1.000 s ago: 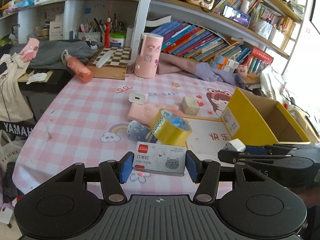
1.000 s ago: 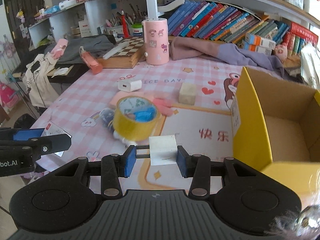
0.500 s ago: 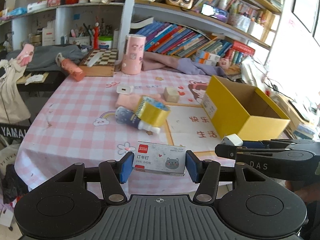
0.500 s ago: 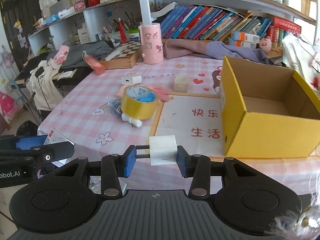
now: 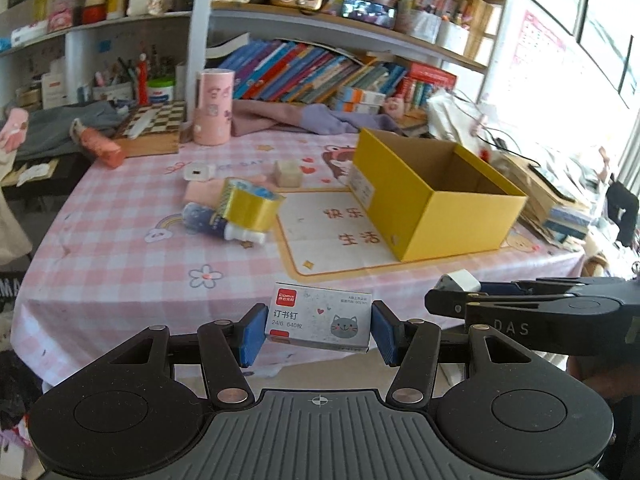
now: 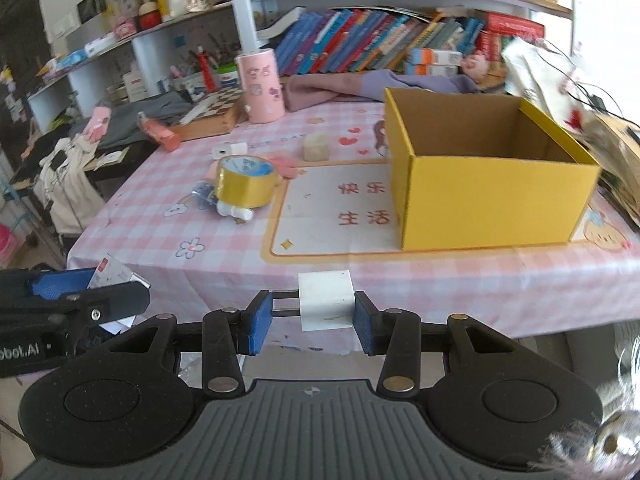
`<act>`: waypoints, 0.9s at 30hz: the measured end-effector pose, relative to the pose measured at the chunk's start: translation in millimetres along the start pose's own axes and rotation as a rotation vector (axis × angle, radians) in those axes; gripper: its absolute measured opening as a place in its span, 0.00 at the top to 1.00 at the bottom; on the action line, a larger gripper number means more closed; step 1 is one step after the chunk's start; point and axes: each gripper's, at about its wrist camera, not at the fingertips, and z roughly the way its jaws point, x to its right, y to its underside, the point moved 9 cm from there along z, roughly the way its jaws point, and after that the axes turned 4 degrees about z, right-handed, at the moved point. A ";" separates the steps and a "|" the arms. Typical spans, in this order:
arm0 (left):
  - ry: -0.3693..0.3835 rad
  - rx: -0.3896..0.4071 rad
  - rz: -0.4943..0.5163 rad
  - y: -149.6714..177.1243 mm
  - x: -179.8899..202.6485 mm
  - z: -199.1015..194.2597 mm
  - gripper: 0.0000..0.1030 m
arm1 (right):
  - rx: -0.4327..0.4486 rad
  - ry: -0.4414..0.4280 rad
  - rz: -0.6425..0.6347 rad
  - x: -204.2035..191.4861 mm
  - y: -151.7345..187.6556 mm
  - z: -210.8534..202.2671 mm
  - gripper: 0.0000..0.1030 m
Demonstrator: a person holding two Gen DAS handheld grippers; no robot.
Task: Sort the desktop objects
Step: 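Carry the staple box and charger plug toward the yellow box with both grippers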
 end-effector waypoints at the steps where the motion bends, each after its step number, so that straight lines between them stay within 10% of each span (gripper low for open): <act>1: 0.005 0.000 0.003 0.6 1.9 -0.6 0.47 | 0.001 0.004 0.002 0.6 0.9 -1.9 0.61; 27: 0.175 -0.081 0.126 13.4 67.3 19.5 0.47 | -0.085 0.134 0.124 51.5 45.8 -30.3 0.61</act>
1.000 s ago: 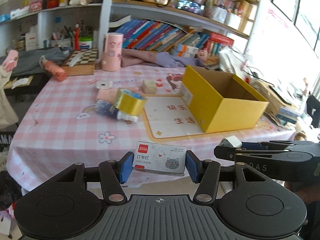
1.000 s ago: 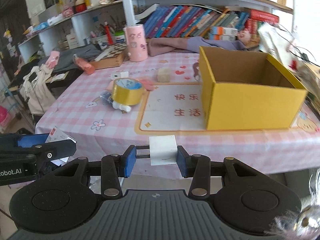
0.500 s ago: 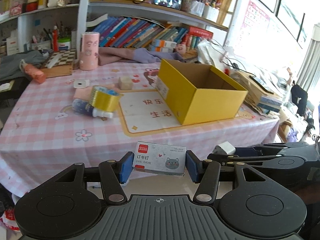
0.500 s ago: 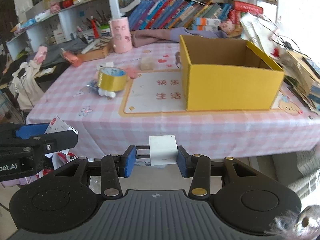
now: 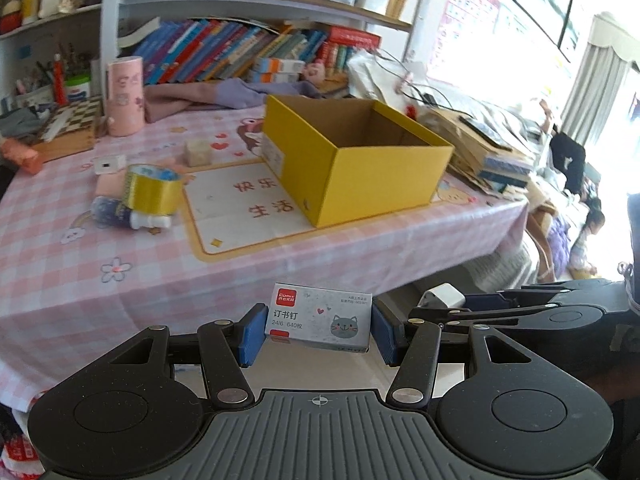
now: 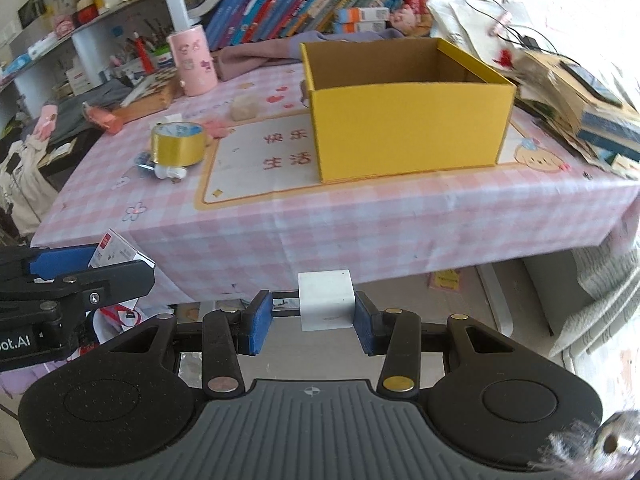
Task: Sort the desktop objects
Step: 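Carry the staple box and charger plug toward the yellow box with both grippers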
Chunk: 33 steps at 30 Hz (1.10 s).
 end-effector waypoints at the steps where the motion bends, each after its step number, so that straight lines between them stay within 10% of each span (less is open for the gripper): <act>1: 0.005 -0.005 0.005 0.3 2.0 1.3 0.47 | -0.004 0.004 0.009 3.2 1.5 -0.1 0.61; 33: 0.065 -0.028 0.049 -18.1 25.8 31.8 0.47 | -0.024 0.054 0.055 39.6 -11.7 7.5 0.61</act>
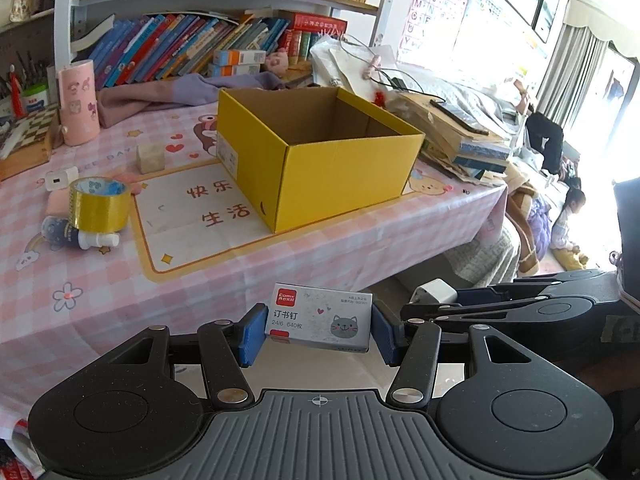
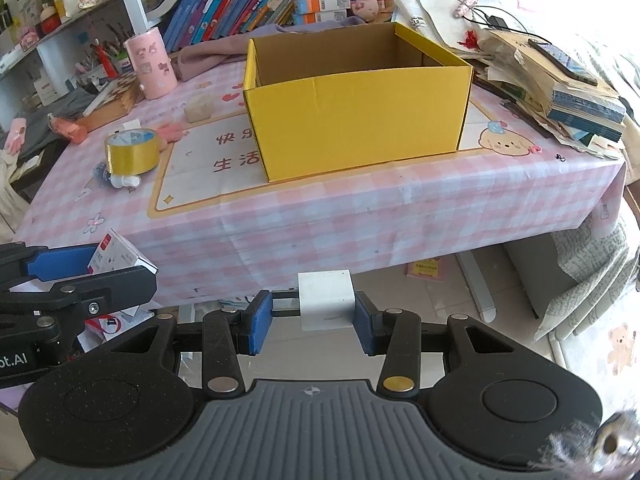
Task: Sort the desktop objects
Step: 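Carry the staple box and charger plug toward the yellow box with both grippers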
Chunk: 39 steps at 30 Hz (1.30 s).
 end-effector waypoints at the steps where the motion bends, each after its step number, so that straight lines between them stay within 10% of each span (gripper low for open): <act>1: 0.002 -0.002 0.001 0.1 0.1 0.7 0.47 | -0.001 0.001 0.002 0.7 -0.1 0.1 0.61; 39: 0.035 0.045 0.056 -57.9 22.8 40.1 0.47 | 0.053 0.008 0.040 43.3 -42.8 13.7 0.61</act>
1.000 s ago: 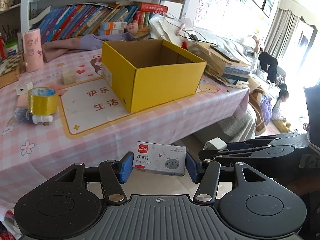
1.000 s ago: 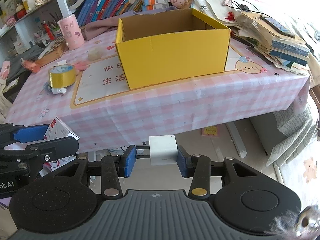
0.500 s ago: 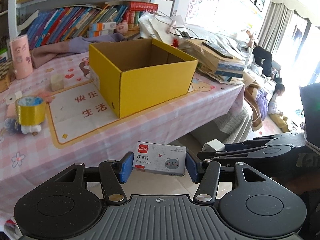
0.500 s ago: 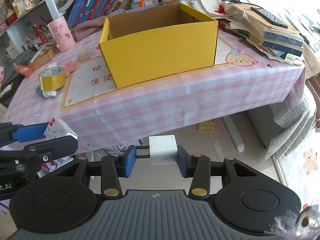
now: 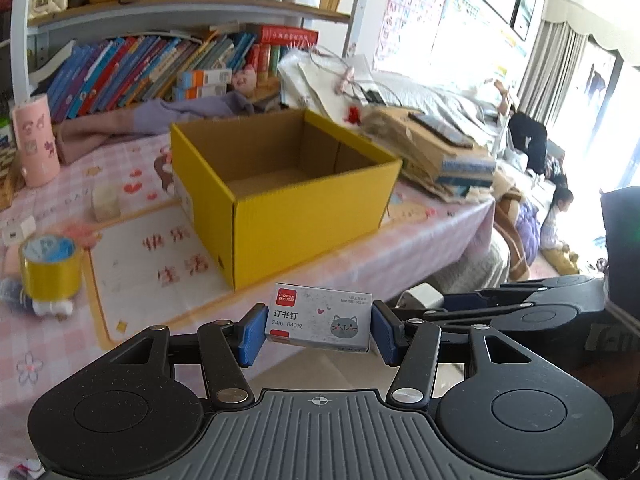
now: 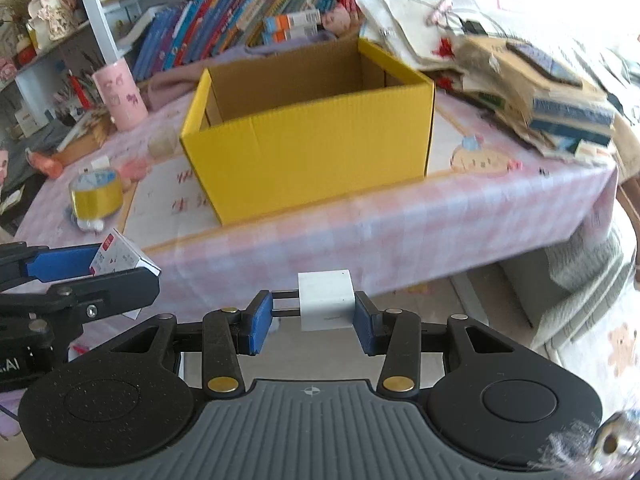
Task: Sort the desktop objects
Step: 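Carry the staple box and charger plug toward the yellow box with both grippers, then lower both held items into the yellow box and open both grippers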
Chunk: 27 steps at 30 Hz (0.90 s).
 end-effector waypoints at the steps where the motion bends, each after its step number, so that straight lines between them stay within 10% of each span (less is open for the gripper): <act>1: -0.002 0.011 0.005 -6.3 0.0 1.1 0.47 | 0.008 -0.003 -0.005 0.3 -6.0 1.2 0.61; 15: -0.073 0.162 0.008 -96.1 -8.4 27.6 0.47 | 0.158 -0.091 -0.116 5.7 -125.8 13.3 0.61; 27: -0.161 0.145 -0.021 -127.3 -18.0 70.6 0.47 | 0.112 -0.176 -0.271 17.8 -177.8 59.1 0.61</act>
